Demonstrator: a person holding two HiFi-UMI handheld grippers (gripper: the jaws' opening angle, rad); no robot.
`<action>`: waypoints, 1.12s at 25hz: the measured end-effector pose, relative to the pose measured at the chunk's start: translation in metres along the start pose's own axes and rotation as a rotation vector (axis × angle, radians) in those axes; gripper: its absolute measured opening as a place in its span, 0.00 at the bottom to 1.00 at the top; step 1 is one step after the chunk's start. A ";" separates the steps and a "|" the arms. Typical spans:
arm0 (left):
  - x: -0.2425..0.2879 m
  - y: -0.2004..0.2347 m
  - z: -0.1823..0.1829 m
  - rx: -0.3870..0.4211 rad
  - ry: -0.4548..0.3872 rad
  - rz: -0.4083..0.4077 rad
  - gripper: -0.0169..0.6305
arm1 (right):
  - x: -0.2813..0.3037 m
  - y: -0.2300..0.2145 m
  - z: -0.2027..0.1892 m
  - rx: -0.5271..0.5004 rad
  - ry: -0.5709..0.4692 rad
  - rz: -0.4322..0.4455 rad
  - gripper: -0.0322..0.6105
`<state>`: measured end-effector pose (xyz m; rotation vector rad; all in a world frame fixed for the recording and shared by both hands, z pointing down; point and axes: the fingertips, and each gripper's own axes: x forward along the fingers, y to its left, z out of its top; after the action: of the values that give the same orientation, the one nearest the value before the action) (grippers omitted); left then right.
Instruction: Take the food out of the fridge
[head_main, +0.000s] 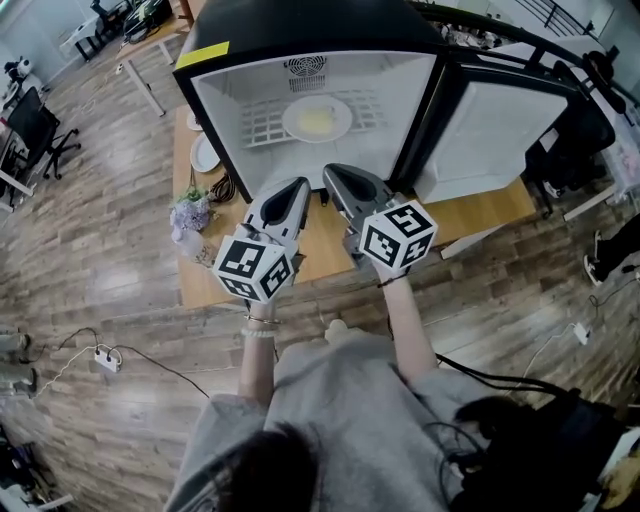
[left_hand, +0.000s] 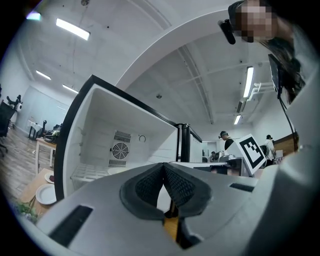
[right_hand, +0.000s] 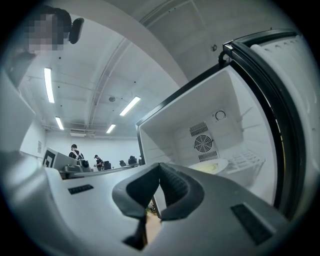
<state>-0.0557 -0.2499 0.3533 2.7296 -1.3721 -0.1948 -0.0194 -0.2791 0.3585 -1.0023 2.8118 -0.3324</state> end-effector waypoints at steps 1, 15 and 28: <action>0.002 0.002 -0.002 -0.003 0.001 0.004 0.04 | 0.002 -0.004 -0.002 0.005 0.003 -0.004 0.06; 0.031 0.042 -0.014 -0.029 0.064 0.002 0.04 | 0.036 -0.045 -0.018 0.188 0.014 -0.098 0.06; 0.050 0.057 -0.024 -0.042 0.081 -0.011 0.04 | 0.046 -0.075 -0.037 0.453 -0.027 -0.166 0.18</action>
<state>-0.0680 -0.3237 0.3803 2.6799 -1.3172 -0.1114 -0.0171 -0.3589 0.4102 -1.1119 2.4596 -0.9155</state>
